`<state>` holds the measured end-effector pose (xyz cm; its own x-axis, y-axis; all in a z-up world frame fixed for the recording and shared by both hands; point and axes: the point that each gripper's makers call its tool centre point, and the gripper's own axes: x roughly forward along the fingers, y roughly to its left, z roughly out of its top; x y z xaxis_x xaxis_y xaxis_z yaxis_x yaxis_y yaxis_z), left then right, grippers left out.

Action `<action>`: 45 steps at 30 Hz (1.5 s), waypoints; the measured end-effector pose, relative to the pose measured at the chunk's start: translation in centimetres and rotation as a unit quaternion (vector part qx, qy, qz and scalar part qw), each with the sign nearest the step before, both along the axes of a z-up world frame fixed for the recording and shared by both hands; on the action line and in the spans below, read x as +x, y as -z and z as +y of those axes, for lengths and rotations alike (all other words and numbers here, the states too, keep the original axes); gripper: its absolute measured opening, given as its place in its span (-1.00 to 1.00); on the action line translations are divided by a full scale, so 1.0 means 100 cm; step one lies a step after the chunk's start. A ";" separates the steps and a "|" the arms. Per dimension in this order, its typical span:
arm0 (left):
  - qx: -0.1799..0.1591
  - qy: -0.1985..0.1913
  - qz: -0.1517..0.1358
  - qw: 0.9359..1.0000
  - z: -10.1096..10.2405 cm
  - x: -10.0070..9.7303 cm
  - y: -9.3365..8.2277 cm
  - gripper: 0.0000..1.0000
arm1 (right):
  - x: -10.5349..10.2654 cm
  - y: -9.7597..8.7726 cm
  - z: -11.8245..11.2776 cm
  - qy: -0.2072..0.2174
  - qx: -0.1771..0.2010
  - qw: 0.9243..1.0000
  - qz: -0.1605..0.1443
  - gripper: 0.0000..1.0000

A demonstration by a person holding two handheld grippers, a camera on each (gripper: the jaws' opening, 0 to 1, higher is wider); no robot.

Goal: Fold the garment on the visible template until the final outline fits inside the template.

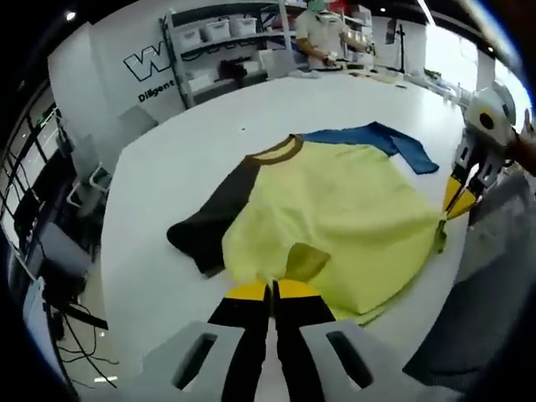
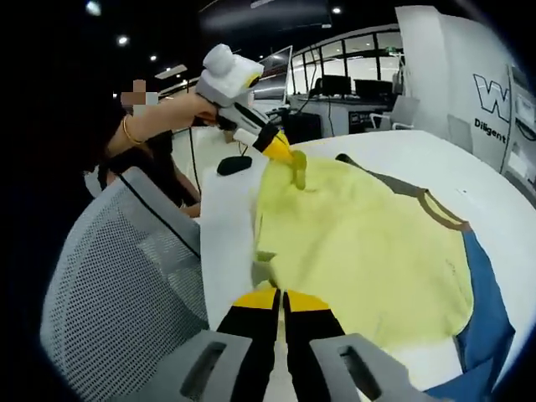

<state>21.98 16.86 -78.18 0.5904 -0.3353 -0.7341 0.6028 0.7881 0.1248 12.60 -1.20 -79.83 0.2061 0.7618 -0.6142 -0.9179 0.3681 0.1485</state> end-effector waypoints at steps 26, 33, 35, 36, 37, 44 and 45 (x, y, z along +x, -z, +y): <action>0.007 0.071 0.103 0.992 -0.038 -0.094 0.023 -1.00 | -0.029 -0.001 -0.063 -0.040 -0.068 0.996 0.030 -1.00; 0.015 0.064 0.122 0.990 -0.042 -0.115 0.033 -0.99 | -0.029 0.000 -0.073 -0.030 -0.075 0.996 0.036 -1.00; 0.012 0.054 0.126 0.991 -0.042 -0.119 0.036 -0.99 | -0.029 0.001 -0.076 -0.024 -0.077 0.996 0.038 -1.00; 0.016 0.045 0.130 0.990 -0.040 -0.121 0.037 -0.99 | -0.030 0.003 -0.078 -0.022 -0.081 0.996 0.040 -1.00; 0.018 0.039 0.131 0.990 -0.039 -0.122 0.038 -0.99 | -0.031 0.004 -0.078 -0.021 -0.084 0.995 0.039 -1.00; 0.019 -0.004 0.156 0.988 -0.031 -0.129 0.049 -0.99 | -0.039 0.020 -0.080 -0.023 -0.103 0.993 0.051 -1.00; 0.021 -0.007 0.156 0.987 -0.031 -0.129 0.051 -0.99 | -0.040 0.023 -0.079 -0.023 -0.106 0.993 0.050 -1.00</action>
<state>9.04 13.74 -83.27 0.3366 -0.2949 -0.8943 0.6066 0.7943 -0.0336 8.63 -9.12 -82.16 0.1039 0.6210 -0.7769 -0.9186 0.3594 0.1644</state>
